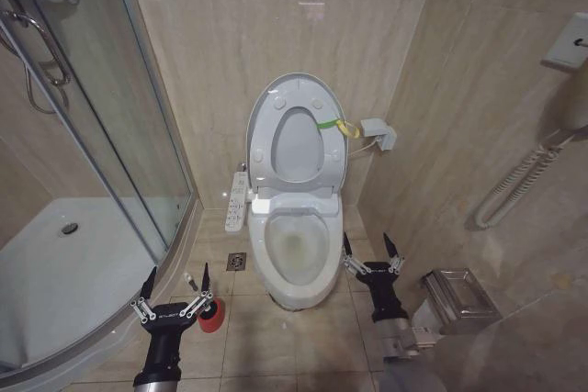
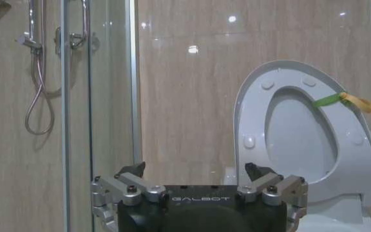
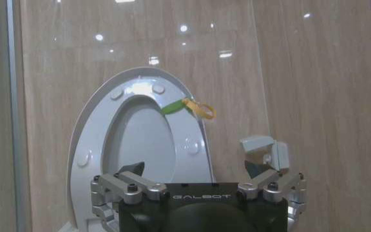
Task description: Open the toilet lid, clean the toilet bowl with a toilet brush, close the toilet lid, and flush.
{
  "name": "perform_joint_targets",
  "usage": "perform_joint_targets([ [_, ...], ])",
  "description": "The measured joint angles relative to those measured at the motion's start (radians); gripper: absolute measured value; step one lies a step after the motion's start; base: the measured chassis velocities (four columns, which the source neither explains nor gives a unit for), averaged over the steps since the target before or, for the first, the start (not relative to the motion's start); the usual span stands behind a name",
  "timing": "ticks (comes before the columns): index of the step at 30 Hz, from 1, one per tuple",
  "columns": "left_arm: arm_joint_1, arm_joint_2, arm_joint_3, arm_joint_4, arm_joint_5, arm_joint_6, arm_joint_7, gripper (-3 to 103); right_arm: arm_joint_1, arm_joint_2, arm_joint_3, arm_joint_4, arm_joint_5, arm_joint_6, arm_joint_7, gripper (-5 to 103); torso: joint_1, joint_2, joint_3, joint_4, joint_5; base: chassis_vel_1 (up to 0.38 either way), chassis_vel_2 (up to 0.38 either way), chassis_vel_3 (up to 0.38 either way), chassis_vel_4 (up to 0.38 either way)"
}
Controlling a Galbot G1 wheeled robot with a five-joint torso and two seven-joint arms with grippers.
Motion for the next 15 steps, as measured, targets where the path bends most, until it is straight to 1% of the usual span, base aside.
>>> perform_joint_targets([
  [7,0.0,0.0,0.0,0.0,0.0,0.0,0.0,100,0.023,-0.001,0.014,-0.007,0.009,-0.005,-0.002,100,0.0,0.0,0.0,0.0,0.0,0.0,0.0,0.0,0.0],
  [15,0.0,0.0,0.0,0.0,0.0,0.0,0.0,100,0.042,0.006,0.021,-0.034,0.014,0.005,0.002,100,0.0,0.0,0.0,0.0,0.0,0.0,0.0,0.0,0.0],
])
